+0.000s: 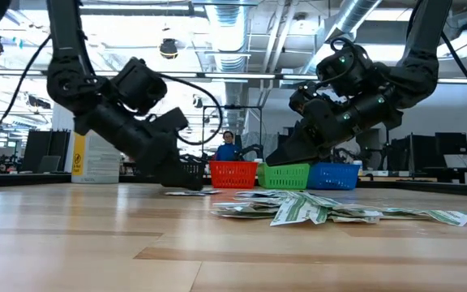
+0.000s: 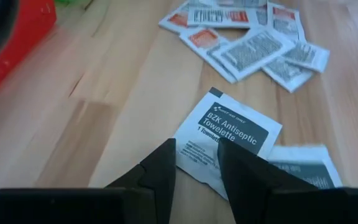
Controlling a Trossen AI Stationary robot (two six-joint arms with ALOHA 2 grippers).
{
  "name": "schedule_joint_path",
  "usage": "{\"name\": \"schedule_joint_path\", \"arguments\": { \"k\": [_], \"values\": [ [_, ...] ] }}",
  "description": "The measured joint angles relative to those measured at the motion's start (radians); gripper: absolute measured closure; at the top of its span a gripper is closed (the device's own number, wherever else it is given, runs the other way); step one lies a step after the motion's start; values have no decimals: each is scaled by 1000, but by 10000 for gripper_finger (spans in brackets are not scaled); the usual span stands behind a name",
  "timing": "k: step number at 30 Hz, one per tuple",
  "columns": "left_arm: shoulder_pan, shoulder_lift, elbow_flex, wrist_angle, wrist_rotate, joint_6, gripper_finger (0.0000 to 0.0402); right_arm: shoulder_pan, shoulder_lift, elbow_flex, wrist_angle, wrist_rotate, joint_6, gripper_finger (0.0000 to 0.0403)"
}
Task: Pick & Place First Aid Supplies
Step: Put the black towelette pack into the black bin
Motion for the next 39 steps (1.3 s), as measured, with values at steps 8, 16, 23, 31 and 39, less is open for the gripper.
{"name": "schedule_joint_path", "arguments": {
  "k": [8, 16, 23, 31, 39],
  "values": [
    [18, 22, 11, 10, 47, 1, 319, 0, 0, 0, 2, 0, 16, 338],
    [14, 22, 8, 19, 51, 2, 392, 0, 0, 0, 2, 0, 19, 338],
    [-2, 6, 3, 40, 36, -22, 396, 0, 0, 0, 2, 0, 19, 338],
    [-27, -132, -16, 4, 10, -20, 397, 0, 0, 0, 2, 0, 18, 338],
    [-15, -300, -60, 17, -182, 61, 395, 0, 0, 0, 2, 0, 18, 338]
  ]
}}
